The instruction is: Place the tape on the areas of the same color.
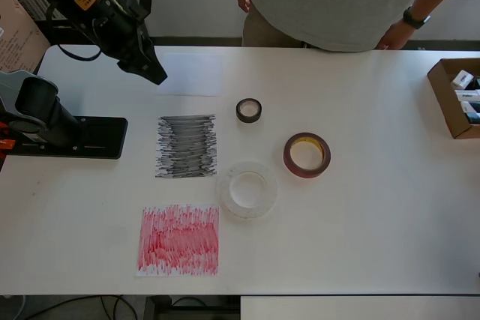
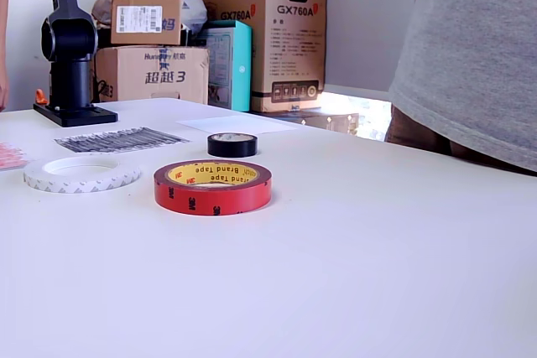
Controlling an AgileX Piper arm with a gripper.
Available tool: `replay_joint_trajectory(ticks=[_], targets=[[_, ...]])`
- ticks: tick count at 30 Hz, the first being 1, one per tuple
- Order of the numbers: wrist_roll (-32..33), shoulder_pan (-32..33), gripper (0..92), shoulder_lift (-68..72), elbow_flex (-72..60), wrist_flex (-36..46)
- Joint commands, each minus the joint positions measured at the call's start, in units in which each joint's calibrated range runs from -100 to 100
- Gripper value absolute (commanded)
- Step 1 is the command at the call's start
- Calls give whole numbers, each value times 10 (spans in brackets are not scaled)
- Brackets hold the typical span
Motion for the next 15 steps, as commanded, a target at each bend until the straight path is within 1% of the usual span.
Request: replay_joint_trajectory(ticks=[1, 3, 8, 12, 15], targets=[[3, 2, 176, 3, 4, 5], [3, -2, 193, 8, 4, 5], [3, -13, 294, 14, 6, 3], [6, -16, 297, 57, 14, -66], [4, -24, 300, 97, 5, -99]])
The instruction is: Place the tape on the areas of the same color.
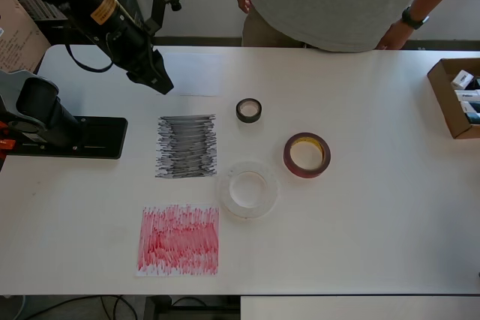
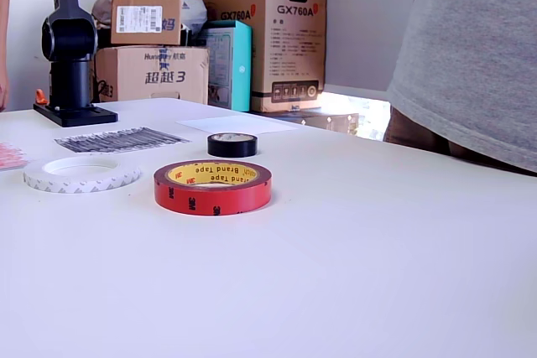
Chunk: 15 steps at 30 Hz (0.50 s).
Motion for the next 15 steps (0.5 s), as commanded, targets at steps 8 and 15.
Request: replay_joint_trajectory(ticks=[8, 15], targets=[[2, -5, 298, 109, -23, -69], [2, 8, 297, 140, -23, -70]])
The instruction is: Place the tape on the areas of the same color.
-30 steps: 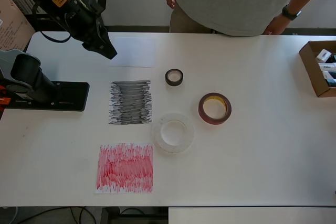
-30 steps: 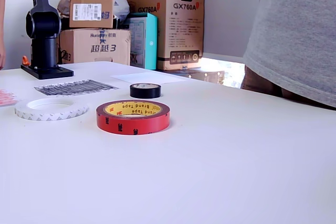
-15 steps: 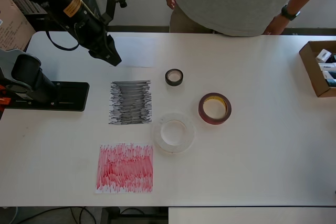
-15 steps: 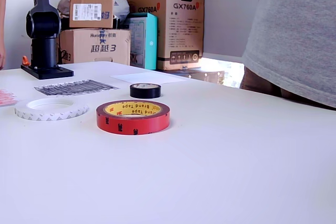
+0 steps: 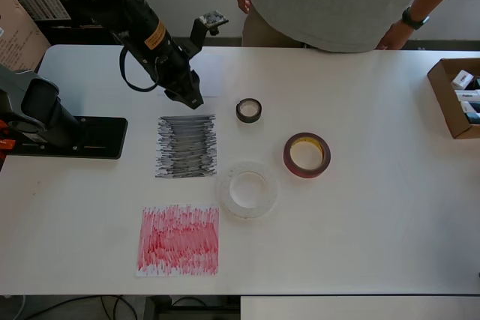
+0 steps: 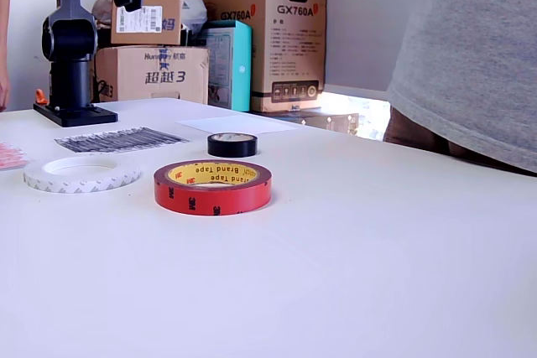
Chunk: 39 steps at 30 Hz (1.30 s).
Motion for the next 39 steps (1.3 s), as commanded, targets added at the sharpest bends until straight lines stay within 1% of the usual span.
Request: replay_joint_trajectory(ticks=[1, 3, 7, 11, 26, 31, 39], targets=[[1, 15, 297, 19, -4, -2], [4, 27, 296, 30, -10, -2], [35, 53, 297, 52, -36, -2], [50, 69, 298, 89, -65, -2], [51, 35, 295, 248, -188, -1], [51, 30, 295, 279, -214, -1], [51, 38, 295, 292, -217, 6]])
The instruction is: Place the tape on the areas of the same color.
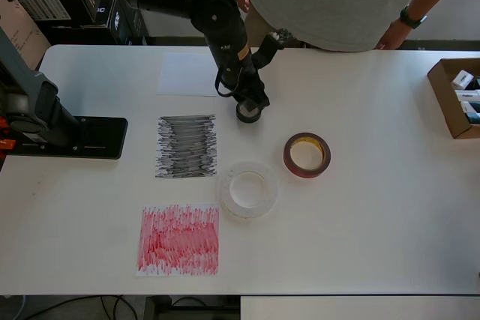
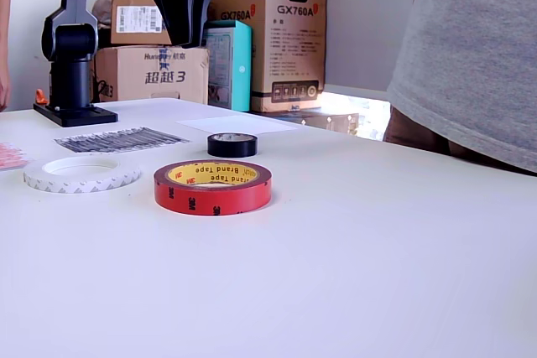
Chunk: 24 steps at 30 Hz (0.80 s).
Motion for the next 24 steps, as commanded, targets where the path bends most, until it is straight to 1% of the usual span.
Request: replay_joint_trajectory(ticks=[1, 10, 24], targets=[[-1, 9, 295, 5, 0, 6], [16, 46, 295, 3, 0, 6], [21, 39, 293, 18, 7, 6]])
